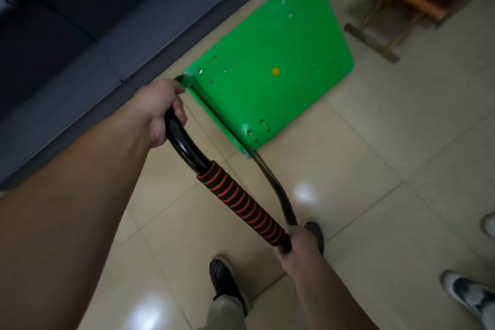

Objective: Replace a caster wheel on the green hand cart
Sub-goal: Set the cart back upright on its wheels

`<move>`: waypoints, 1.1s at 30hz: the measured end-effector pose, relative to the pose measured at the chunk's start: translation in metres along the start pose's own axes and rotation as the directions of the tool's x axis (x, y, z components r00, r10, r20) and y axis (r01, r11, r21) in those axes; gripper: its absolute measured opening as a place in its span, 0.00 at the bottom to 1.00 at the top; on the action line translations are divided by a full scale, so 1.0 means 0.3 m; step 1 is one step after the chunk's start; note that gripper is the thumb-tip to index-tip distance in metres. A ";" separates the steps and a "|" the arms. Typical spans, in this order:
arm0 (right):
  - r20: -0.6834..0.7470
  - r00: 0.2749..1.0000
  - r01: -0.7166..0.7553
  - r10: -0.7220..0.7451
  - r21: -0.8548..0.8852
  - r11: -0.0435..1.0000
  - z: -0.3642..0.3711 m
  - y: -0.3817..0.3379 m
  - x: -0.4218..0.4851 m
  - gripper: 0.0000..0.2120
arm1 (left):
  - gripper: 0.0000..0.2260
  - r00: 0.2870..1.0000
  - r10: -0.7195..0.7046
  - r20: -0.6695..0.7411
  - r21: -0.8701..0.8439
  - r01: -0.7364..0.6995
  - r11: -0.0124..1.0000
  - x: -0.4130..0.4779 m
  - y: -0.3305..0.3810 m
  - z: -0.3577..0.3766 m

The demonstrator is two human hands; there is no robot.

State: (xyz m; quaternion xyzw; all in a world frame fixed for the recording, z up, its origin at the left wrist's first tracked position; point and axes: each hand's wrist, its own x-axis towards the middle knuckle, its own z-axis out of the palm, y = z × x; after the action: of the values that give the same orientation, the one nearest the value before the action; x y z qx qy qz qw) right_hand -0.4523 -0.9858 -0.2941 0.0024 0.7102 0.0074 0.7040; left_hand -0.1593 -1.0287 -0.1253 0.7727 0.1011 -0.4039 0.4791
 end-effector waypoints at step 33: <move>-0.350 0.776 0.514 -0.525 -0.133 0.848 0.756 0.715 -0.491 0.07 | 0.06 0.959 -0.280 0.050 0.351 0.246 0.904 0.443 -0.092 -1.358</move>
State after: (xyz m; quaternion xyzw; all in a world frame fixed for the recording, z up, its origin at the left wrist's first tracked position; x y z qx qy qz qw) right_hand -0.2256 -0.7719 -0.1459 -0.2053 0.8036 -0.1761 0.5302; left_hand 0.1273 -0.7100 -0.1519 0.8020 0.1091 -0.5142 0.2835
